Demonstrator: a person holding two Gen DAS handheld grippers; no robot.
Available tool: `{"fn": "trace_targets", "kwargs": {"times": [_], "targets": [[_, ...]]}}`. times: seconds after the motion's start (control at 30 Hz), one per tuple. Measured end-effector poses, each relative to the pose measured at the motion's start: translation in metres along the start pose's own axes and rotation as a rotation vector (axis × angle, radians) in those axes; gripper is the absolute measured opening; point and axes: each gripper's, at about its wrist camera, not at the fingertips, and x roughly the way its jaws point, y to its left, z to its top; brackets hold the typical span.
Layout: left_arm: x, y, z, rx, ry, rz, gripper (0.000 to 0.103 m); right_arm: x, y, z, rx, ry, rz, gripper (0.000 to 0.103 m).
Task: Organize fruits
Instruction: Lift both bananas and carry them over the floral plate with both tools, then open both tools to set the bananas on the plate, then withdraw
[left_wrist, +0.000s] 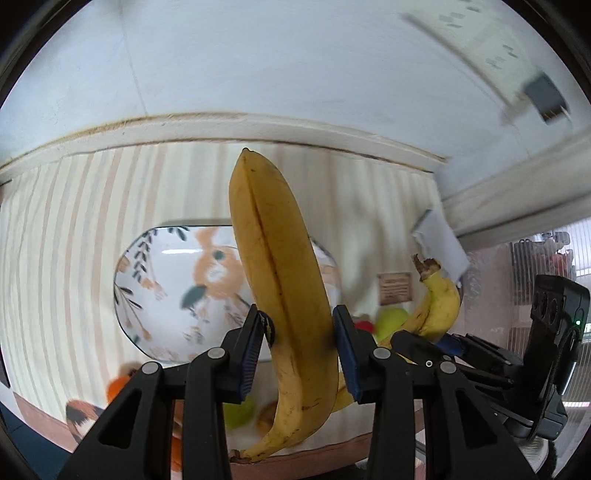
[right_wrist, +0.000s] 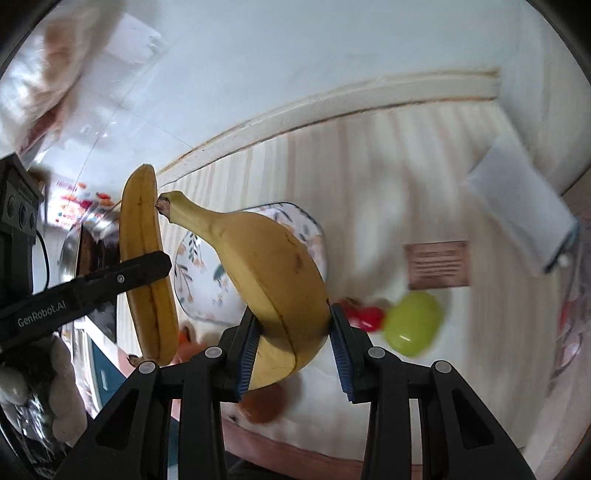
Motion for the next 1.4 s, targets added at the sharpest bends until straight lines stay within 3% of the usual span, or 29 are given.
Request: {"fn": "trace_targets", "kwargs": {"times": [0.33, 0.5, 0.7, 1.07, 1.13, 1.27, 1.33, 1.4], "targets": [[0.074, 0.065, 0.043, 0.032, 0.259, -0.053, 0.035, 0.114, 0.020, 0.035, 0.181, 0.123, -0.016, 0.040], [0.095, 0.072, 0.046, 0.090, 0.309, -0.027, 0.035, 0.143, 0.022, 0.039, 0.245, 0.167, -0.043, 0.039], [0.107, 0.079, 0.043, 0.129, 0.321, 0.001, 0.035, 0.149, 0.024, 0.039, 0.295, 0.172, -0.078, 0.040], [0.104, 0.078, 0.034, 0.195, 0.269, 0.073, 0.035, 0.155, 0.004, 0.033, 0.405, 0.190, -0.114, 0.043], [0.100, 0.076, 0.033, 0.196, 0.254, 0.103, 0.035, 0.155, 0.006, 0.034, 0.399, 0.196, -0.115, 0.047], [0.085, 0.072, 0.031, 0.201, 0.196, 0.137, 0.035, 0.143, 0.014, 0.033, 0.347, 0.174, -0.134, 0.066], [0.075, 0.074, 0.030, 0.190, 0.165, 0.135, 0.038, 0.137, 0.023, 0.033, 0.296, 0.153, -0.172, 0.073], [0.065, 0.078, 0.028, 0.170, 0.135, 0.133, 0.048, 0.129, 0.032, 0.030, 0.239, 0.131, -0.228, 0.083]]}}
